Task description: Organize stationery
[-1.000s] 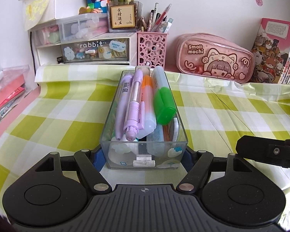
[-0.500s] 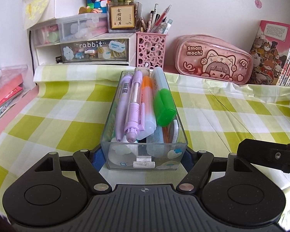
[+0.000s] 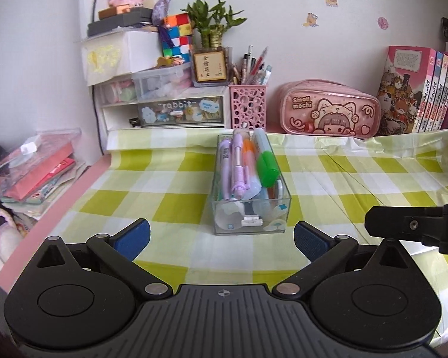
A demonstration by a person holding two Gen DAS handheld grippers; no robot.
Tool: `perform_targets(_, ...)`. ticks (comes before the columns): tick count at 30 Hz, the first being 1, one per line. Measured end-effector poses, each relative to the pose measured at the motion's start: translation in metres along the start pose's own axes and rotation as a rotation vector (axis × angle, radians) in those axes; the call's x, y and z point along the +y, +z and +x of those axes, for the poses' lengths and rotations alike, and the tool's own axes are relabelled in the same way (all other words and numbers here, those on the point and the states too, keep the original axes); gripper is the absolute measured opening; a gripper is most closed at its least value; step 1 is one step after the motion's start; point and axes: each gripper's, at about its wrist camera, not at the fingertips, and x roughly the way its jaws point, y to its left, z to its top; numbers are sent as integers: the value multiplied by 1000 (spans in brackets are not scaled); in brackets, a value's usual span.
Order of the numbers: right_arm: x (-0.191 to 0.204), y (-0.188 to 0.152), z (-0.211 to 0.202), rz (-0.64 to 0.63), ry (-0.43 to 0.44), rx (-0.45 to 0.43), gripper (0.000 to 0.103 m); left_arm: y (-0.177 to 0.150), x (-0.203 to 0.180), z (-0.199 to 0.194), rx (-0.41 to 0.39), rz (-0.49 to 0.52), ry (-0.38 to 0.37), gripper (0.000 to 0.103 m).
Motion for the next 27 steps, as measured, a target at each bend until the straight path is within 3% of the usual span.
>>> perform_targets(5, 16, 3, -27, -45, 19, -27, 91, 4, 19, -27, 32, -102, 23, 98)
perform_targets(9, 26, 5, -51, -65, 40, -36, 97, 6, 14, -53, -6, -75, 30, 98)
perform_targets(17, 40, -7, -84, -168, -9, -52, 99, -2, -1, -82, -40, -20, 27, 98)
perform_targets(27, 31, -20, -98, -129, 25, -105, 99, -7, -18, -91, -55, 28, 65, 98)
